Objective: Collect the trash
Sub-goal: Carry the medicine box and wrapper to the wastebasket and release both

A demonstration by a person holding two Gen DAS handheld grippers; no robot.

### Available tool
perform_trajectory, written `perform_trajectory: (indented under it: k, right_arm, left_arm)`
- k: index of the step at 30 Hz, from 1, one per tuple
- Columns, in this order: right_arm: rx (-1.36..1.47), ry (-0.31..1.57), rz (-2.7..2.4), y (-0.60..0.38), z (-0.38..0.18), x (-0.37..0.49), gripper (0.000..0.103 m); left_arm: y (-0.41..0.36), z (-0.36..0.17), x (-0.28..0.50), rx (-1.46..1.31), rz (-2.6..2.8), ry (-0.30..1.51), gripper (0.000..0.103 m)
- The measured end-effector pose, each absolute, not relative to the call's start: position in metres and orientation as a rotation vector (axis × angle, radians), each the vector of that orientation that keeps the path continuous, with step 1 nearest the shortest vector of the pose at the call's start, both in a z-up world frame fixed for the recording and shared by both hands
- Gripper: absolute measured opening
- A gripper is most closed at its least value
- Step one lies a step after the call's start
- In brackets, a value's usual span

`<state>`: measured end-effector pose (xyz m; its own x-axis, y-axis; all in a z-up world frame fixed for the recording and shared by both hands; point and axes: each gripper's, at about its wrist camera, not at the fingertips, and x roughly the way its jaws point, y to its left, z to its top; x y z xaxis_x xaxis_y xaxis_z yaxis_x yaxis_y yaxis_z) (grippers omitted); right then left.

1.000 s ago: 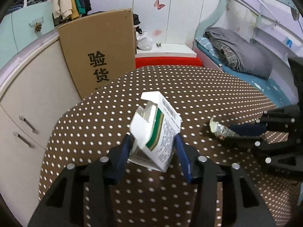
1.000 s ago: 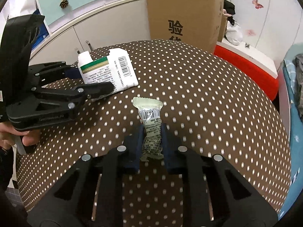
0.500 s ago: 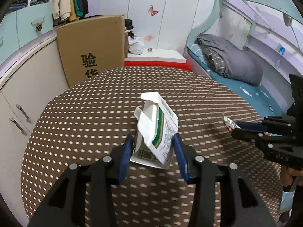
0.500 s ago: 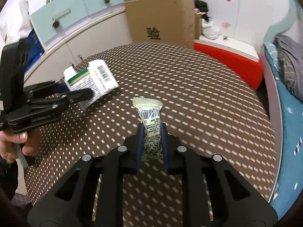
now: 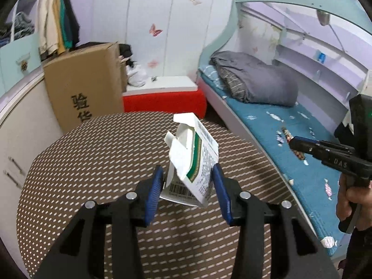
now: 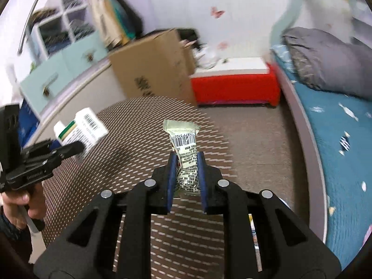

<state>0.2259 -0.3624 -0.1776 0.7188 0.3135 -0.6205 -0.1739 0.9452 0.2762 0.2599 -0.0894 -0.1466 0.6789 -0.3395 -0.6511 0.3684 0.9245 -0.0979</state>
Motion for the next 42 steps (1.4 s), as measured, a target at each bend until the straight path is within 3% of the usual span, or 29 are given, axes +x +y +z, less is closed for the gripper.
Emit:
perform_trajectory:
  k: [14, 33, 37, 38, 39, 40, 41, 42]
  right_arm:
    - [0.453, 0.663, -0.003, -0.523, -0.186, 0.182, 0.018]
    - [0.646, 0.820, -0.069, -0.580, -0.284, 0.211, 0.018]
    - [0.693, 0.862, -0.098, -0.586, -0.311, 0.217, 0.026]
    - [0.717, 0.871, -0.106, -0.589, -0.318, 0.217, 0.032]
    - [0.740, 0.874, -0.105, -0.592, -0.323, 0.217, 0.054]
    - [0.770, 0.871, -0.106, -0.596, -0.329, 0.216, 0.066]
    - [0.781, 0.866, -0.112, -0.598, -0.331, 0.214, 0.067]
    - [0.791, 0.869, -0.115, -0.600, -0.334, 0.213, 0.068]
  left_arm:
    - [-0.236, -0.118, 0.267, 0.144, -0.612, 0.677, 0.043]
    - [-0.379, -0.224, 0.308, 0.375, -0.723, 0.970, 0.043]
    - [-0.400, -0.249, 0.312, 0.457, -0.747, 1.035, 0.044]
    - [-0.406, -0.254, 0.314, 0.482, -0.754, 1.052, 0.046]
    - [-0.410, -0.259, 0.315, 0.509, -0.757, 1.060, 0.050]
    - [-0.414, -0.263, 0.316, 0.537, -0.749, 1.059, 0.059]
    - [-0.418, -0.267, 0.317, 0.567, -0.728, 1.053, 0.085]
    - [-0.418, -0.268, 0.318, 0.576, -0.711, 1.043, 0.095]
